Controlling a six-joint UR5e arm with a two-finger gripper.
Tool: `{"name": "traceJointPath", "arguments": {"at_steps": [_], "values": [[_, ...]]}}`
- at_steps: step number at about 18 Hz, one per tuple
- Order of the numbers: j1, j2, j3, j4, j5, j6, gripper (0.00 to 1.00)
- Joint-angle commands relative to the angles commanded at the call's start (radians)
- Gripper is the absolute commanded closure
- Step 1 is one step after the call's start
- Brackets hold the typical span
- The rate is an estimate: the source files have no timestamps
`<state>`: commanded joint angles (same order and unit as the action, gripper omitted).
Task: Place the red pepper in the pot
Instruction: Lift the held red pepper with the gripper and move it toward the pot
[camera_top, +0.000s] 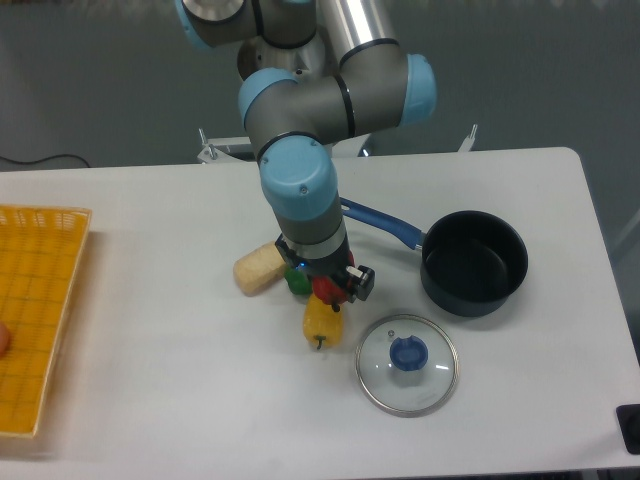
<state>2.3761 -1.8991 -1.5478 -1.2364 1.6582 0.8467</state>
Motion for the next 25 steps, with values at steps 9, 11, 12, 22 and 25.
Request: {"name": "traceJointPath", "arguments": {"at_steps": [9,11,12,22,25], "values": [[0.048,0.002,-0.002,0.000,0.006,0.107,0.45],[0.058,0.003,-0.003,-0.002,0.005,0.139,0.45],[0.064,0.003,-0.003,-0.003,0.006,0.147,0.45],[0.127,0.044,-0.064,-0.012,0.011,0.322,0.45],[0.179,0.045,-0.066,-0.009,0.011,0.397,0.45]]}}
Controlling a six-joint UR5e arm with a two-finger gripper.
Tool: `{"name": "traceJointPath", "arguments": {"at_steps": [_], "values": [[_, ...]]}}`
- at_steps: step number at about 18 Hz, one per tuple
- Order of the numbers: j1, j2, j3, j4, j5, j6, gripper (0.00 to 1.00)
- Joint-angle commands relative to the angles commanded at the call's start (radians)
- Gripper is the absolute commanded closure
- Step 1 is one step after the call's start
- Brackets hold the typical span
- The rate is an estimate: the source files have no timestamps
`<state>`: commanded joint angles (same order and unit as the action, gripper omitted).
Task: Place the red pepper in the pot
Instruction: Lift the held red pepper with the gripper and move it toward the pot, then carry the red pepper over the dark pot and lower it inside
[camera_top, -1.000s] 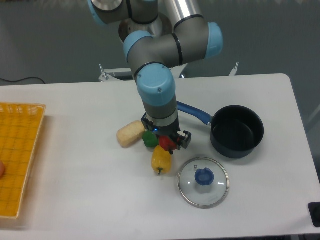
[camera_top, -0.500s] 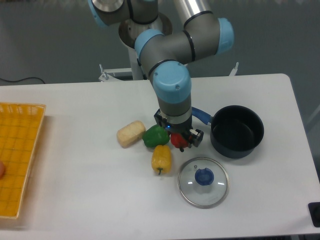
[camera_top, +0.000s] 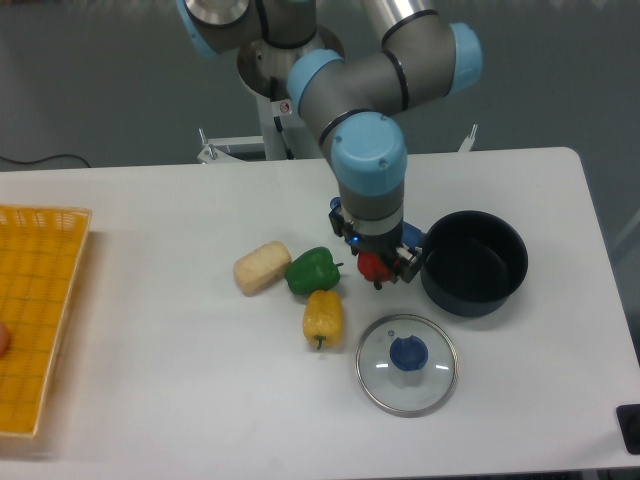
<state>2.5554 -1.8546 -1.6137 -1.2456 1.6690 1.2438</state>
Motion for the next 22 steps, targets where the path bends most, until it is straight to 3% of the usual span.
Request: {"name": "traceJointPath", "arguments": {"at_steps": [12,15,22], "values": [[0.224,-0.021,-0.026,0.015,-0.002,0.315,0.44],[0.233,-0.058,-0.026,0.044,0.000,0.318,0.43],[0.236,-0.115,-0.031,0.049,0.002,0.307,0.43]]}}
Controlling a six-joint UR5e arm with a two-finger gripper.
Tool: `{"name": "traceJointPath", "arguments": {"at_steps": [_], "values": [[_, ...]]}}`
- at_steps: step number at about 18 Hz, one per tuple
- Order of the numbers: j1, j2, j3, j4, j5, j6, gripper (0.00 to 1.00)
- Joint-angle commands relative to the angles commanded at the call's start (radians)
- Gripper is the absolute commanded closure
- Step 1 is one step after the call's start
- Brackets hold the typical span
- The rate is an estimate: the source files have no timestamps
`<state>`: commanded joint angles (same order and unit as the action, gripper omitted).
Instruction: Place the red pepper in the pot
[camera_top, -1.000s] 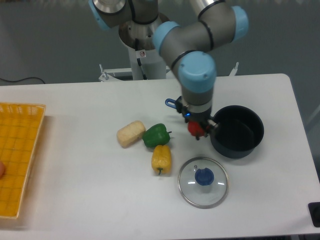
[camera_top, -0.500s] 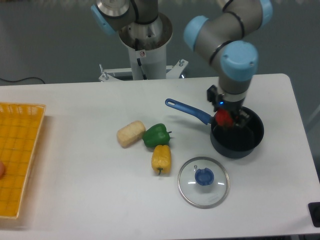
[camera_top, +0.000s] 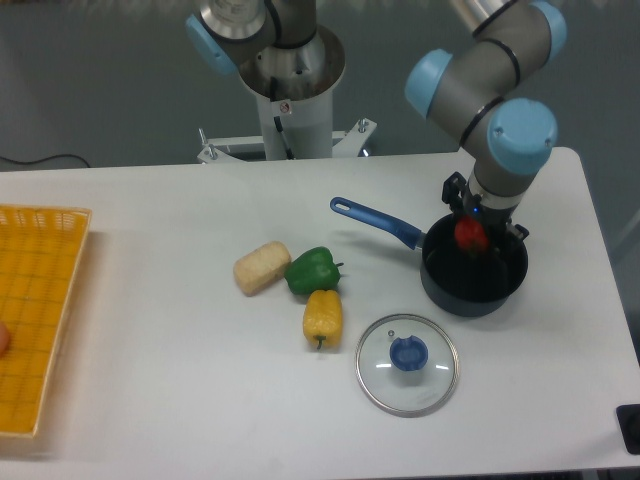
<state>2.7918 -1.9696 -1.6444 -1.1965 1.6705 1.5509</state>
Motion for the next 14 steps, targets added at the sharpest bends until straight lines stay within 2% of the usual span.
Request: {"name": "traceJointPath", "arguments": {"at_steps": [14], "values": [[-0.011,-0.043,0.012,-0.003,-0.003,-0.003,0.42]]}}
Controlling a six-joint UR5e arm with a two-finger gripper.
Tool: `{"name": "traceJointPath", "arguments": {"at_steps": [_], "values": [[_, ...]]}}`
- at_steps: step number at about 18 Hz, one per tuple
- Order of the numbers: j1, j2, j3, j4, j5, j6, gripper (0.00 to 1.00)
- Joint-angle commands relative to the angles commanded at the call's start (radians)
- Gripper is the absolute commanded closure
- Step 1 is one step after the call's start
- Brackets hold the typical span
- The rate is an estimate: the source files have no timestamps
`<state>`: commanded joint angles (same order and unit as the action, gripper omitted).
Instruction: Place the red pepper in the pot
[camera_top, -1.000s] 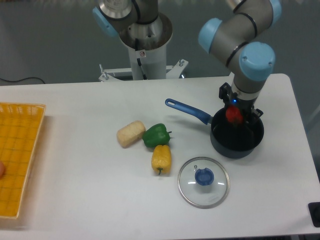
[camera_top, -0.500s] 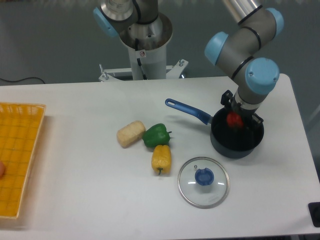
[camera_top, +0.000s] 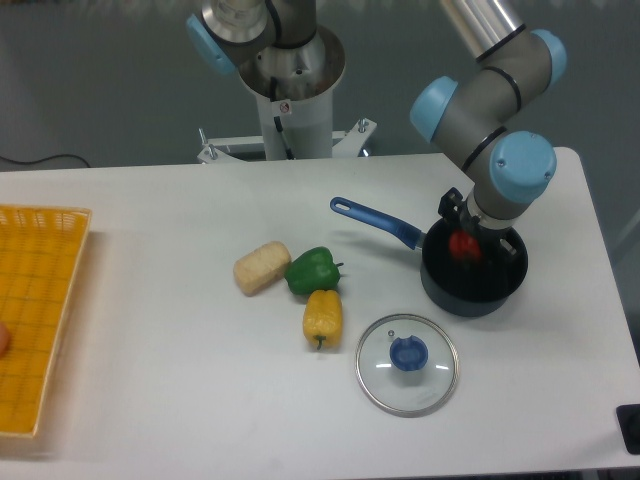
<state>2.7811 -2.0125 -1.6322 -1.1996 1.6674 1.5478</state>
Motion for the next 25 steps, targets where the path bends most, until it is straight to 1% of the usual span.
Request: {"name": "traceJointPath", "arguments": {"at_steps": [10,13,17,22,25], "values": [[-0.021,-0.032,0.000,0.005,-0.002,-0.055,0.42],[-0.021,-0.035,0.002,0.006,-0.003,-0.058,0.40],[-0.021,-0.037,0.000,0.020,-0.002,-0.058,0.40],[-0.023,-0.040,0.000,0.020,-0.002,-0.058,0.39],[-0.023,-0.043,0.000,0.021,-0.002,-0.058,0.35]]}}
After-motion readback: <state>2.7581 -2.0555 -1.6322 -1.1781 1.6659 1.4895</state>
